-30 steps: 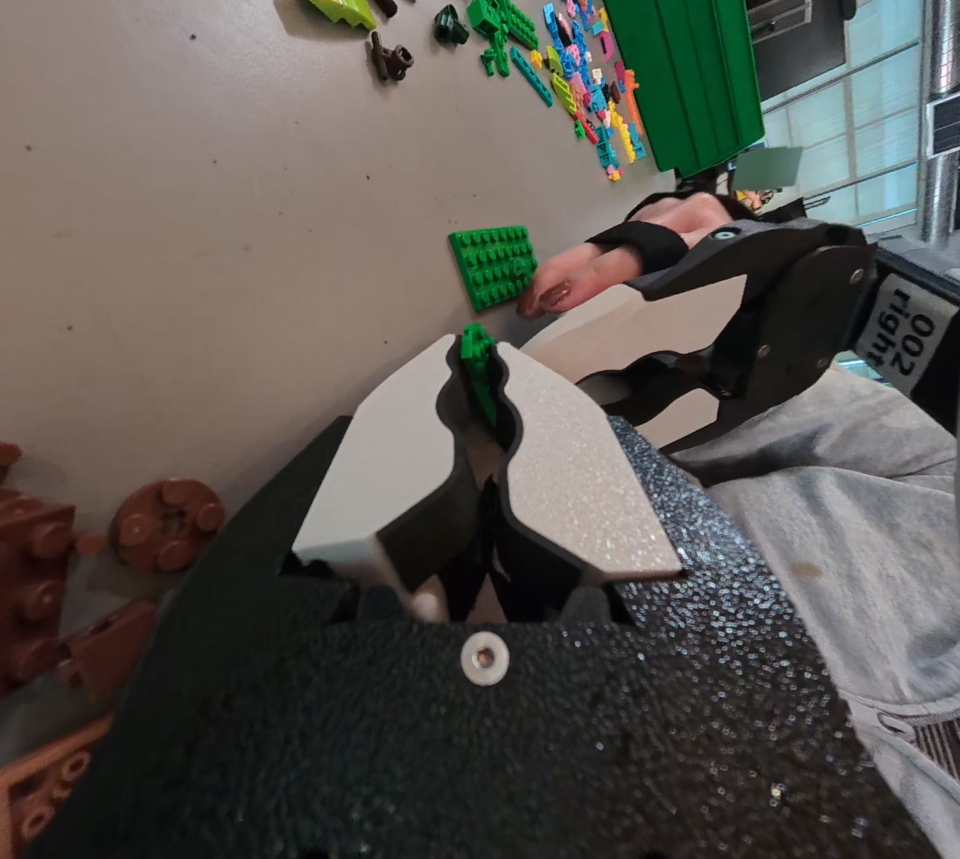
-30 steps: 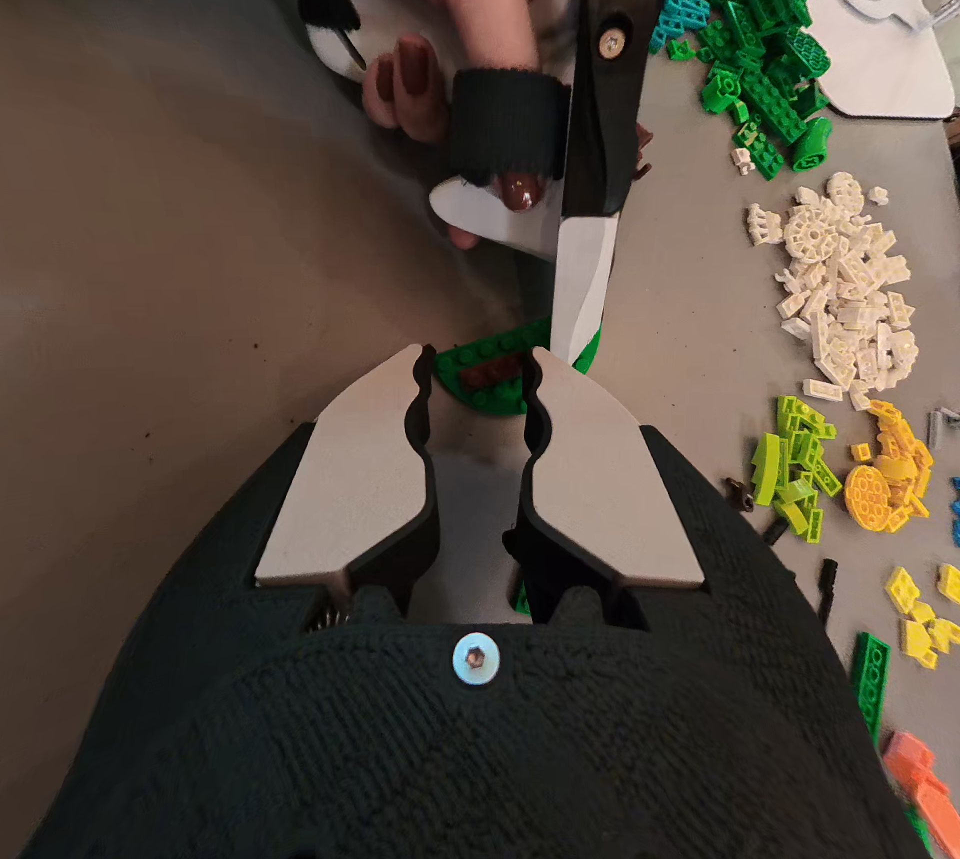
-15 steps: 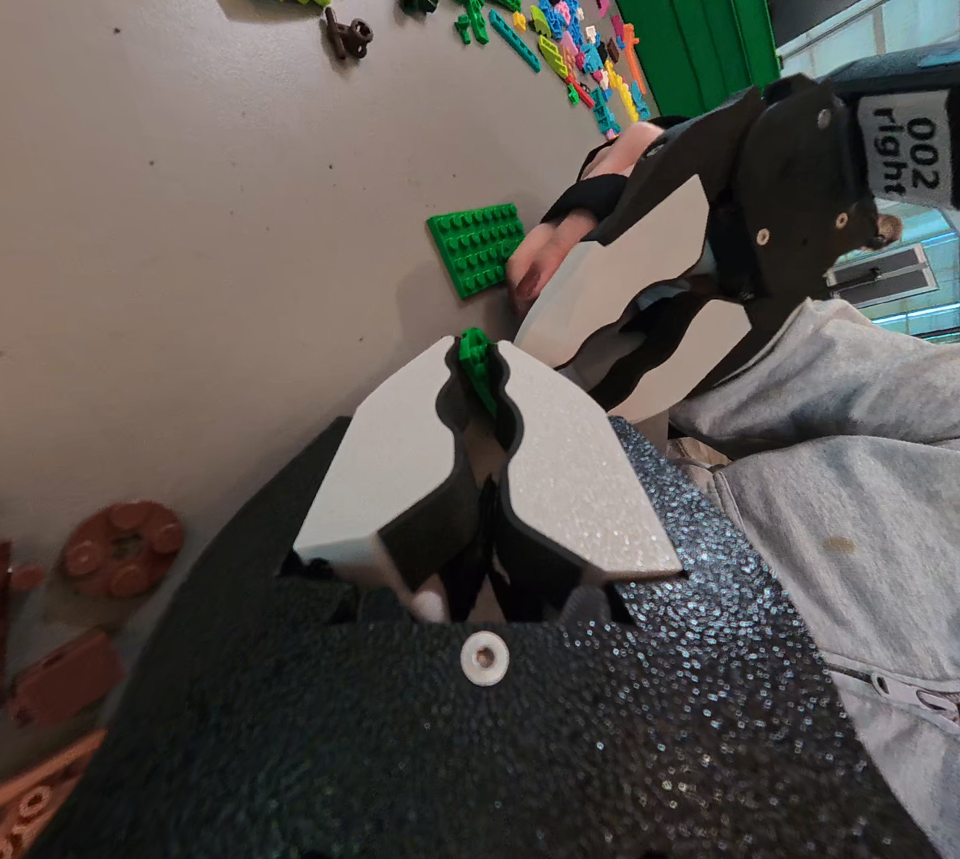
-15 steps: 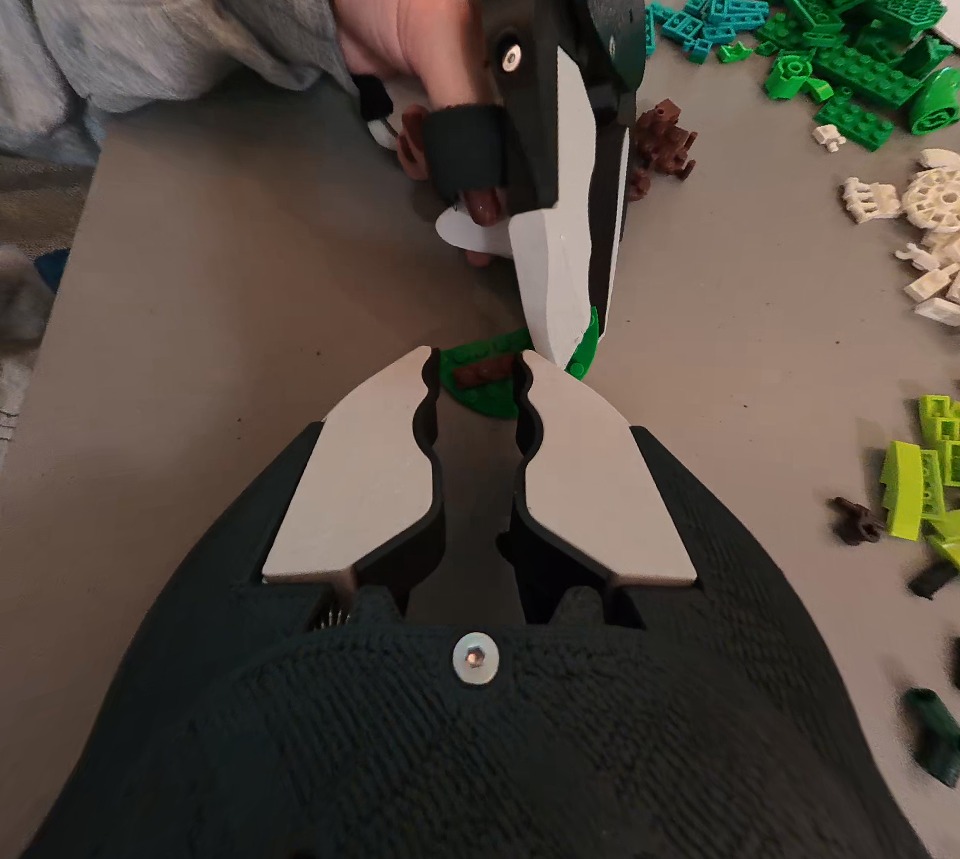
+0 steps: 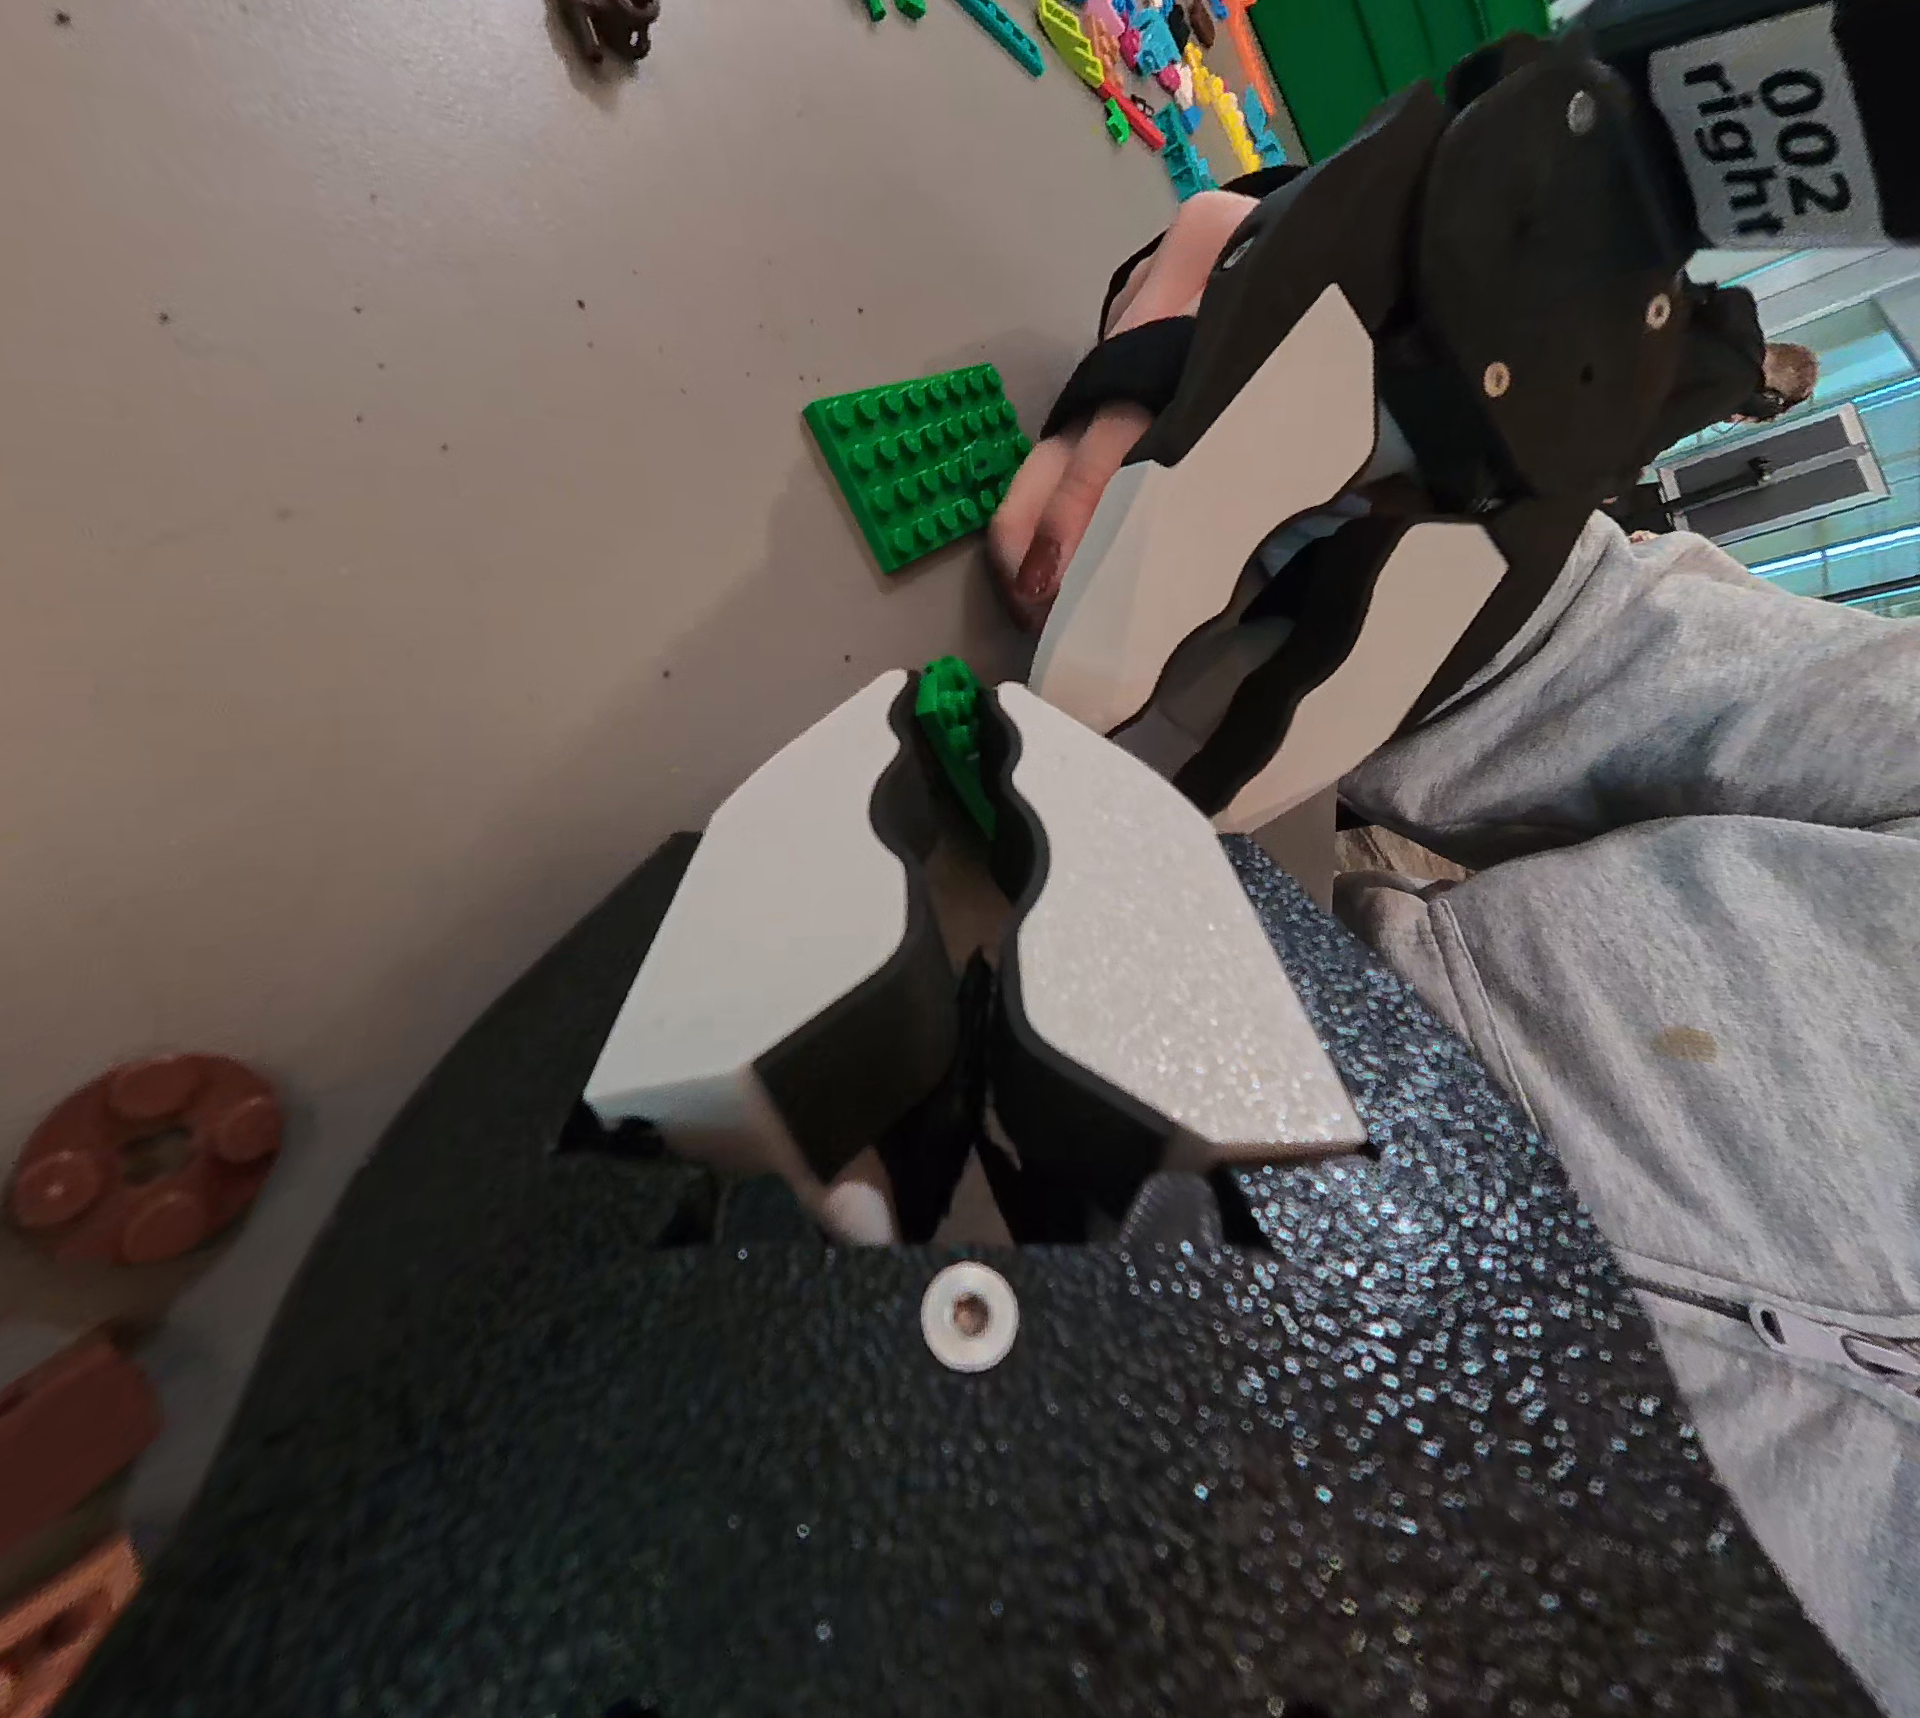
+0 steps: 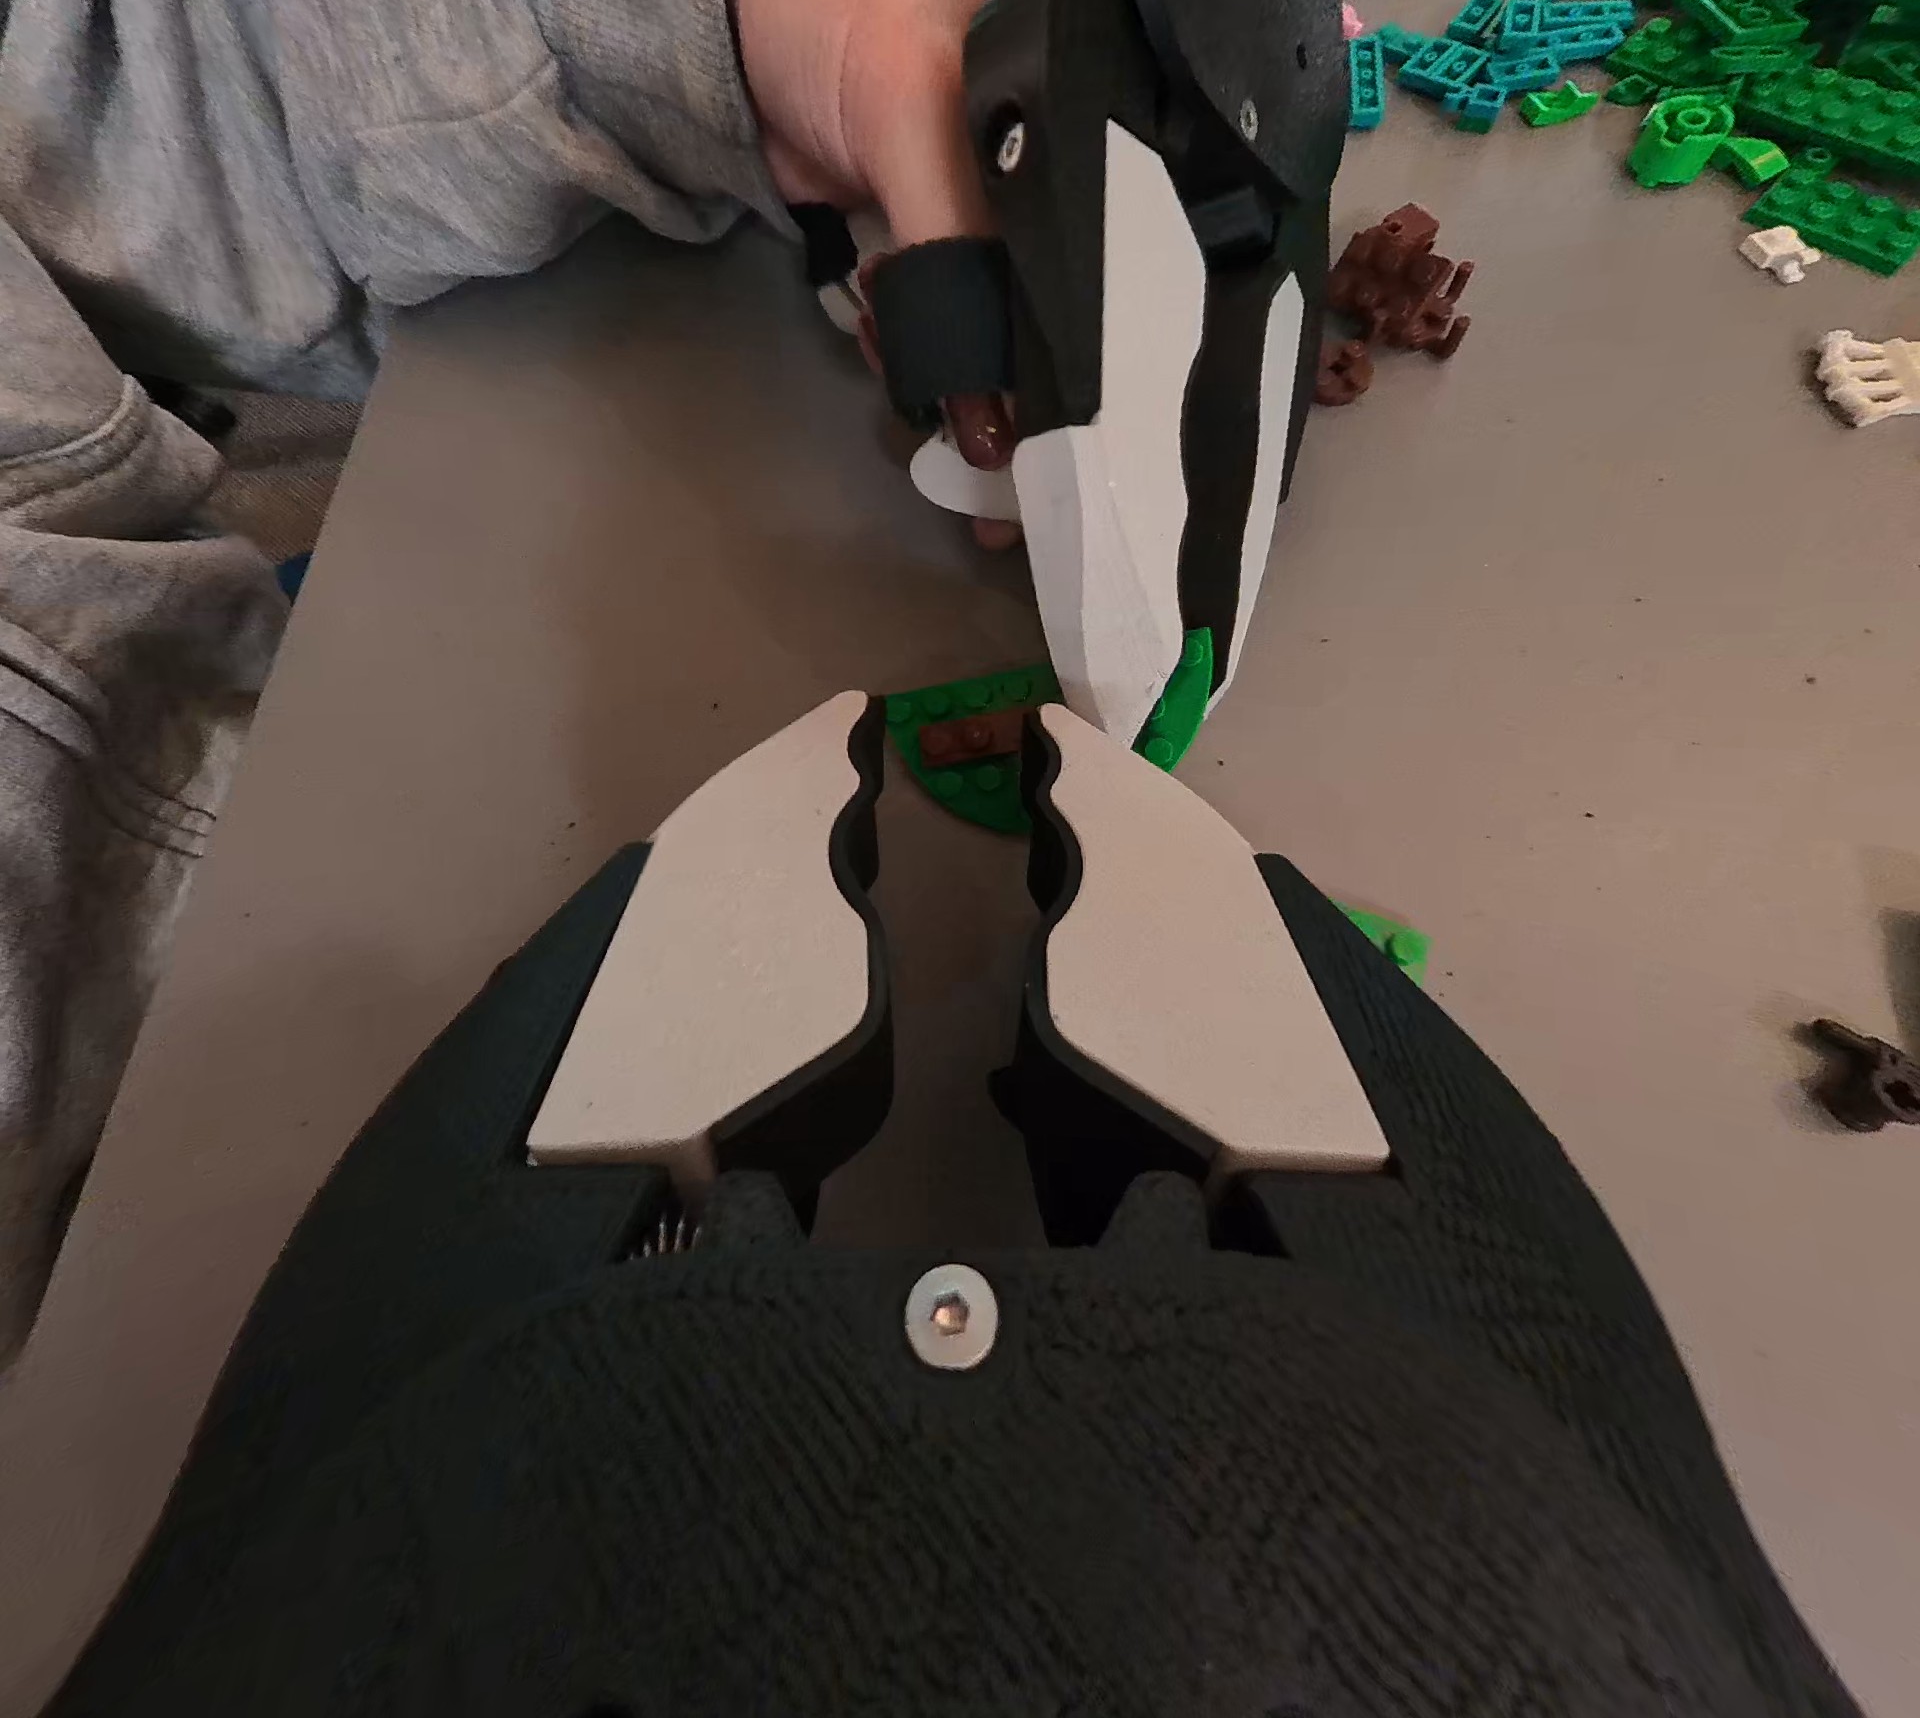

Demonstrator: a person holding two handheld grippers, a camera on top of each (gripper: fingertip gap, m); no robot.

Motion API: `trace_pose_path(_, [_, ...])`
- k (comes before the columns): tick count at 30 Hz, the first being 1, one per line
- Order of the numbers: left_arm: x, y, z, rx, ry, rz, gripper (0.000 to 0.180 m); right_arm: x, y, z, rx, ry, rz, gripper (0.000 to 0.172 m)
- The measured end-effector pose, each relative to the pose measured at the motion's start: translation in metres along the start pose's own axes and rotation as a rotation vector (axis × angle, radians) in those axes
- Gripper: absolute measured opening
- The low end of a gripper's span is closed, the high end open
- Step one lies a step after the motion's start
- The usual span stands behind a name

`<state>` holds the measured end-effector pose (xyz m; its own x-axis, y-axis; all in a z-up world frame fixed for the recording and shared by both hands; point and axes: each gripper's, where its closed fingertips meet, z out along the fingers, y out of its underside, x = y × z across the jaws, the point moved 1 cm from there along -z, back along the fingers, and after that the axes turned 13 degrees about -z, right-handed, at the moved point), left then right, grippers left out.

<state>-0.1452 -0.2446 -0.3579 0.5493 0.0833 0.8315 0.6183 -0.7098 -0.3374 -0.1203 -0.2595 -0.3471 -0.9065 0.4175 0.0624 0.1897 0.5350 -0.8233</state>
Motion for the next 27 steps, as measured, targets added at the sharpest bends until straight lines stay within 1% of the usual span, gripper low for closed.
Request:
trace_pose_path(1, [-0.002, -0.003, -0.001, 0.019, -0.018, -0.006, 0.007, -0.008, -0.003, -0.001, 0.028, -0.062, -0.001, 0.004])
trace_pose_path(2, [-0.005, -0.009, -0.004, 0.063, -0.035, -0.017, 0.007, -0.022, -0.015, -0.001, 0.109, -0.154, 0.028, 0.005])
trace_pose_path(3, [-0.005, -0.009, -0.004, 0.06, -0.024, -0.026, 0.007, -0.029, -0.02, 0.002, 0.124, -0.184, 0.035, 0.005])
trace_pose_path(4, [-0.005, -0.009, -0.004, 0.059, -0.017, -0.03, 0.007, -0.03, -0.014, 0.007, 0.069, -0.165, 0.011, 0.009])
trace_pose_path(5, [-0.004, -0.009, -0.005, 0.059, -0.013, -0.027, 0.006, -0.029, -0.013, 0.009, 0.048, -0.147, -0.001, 0.015])
trace_pose_path(7, [-0.004, -0.009, -0.005, 0.057, -0.002, -0.036, 0.006, -0.018, -0.014, 0.006, 0.068, -0.076, 0.031, 0.023])
trace_pose_path(8, [-0.004, -0.009, -0.005, 0.057, -0.001, -0.035, 0.006, -0.012, -0.011, 0.004, 0.058, -0.031, 0.041, 0.026])
trace_pose_path(10, [-0.003, -0.009, -0.005, 0.054, 0.016, -0.047, 0.006, 0.0, -0.001, 0.0, -0.013, 0.079, 0.022, 0.03])
trace_pose_path(13, [-0.001, -0.008, -0.005, 0.041, 0.051, -0.078, 0.005, 0.009, 0.007, -0.001, -0.077, 0.159, -0.005, 0.032])
trace_pose_path(15, [-0.001, -0.008, -0.006, 0.032, 0.072, -0.109, 0.005, 0.009, 0.006, 0.0, -0.081, 0.171, -0.026, 0.032])
trace_pose_path(20, [0.0, -0.007, -0.006, 0.03, 0.077, -0.109, 0.004, 0.009, 0.002, 0.003, -0.073, 0.181, -0.071, 0.028])
trace_pose_path(27, [-0.001, -0.01, -0.007, 0.065, 0.069, -0.126, 0.009, 0.01, 0.004, 0.004, -0.077, 0.187, -0.063, 0.03])
